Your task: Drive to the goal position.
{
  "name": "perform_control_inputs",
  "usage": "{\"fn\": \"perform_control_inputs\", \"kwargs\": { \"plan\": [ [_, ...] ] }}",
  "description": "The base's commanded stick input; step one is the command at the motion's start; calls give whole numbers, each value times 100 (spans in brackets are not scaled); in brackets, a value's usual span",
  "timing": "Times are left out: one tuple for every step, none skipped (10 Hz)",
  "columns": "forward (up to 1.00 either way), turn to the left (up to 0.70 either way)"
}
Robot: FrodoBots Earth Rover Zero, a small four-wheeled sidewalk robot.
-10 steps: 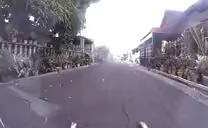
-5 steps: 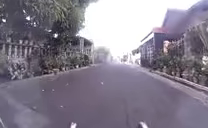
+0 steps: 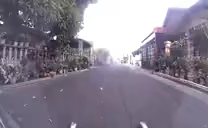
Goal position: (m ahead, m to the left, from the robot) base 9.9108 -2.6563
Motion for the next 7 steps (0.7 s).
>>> {"fn": "perform_control_inputs", "kwargs": {
  "plan": [
    [70,0],
    [70,0],
    [70,0],
    [70,0],
    [70,0],
    [70,0],
    [70,0]
  ]
}}
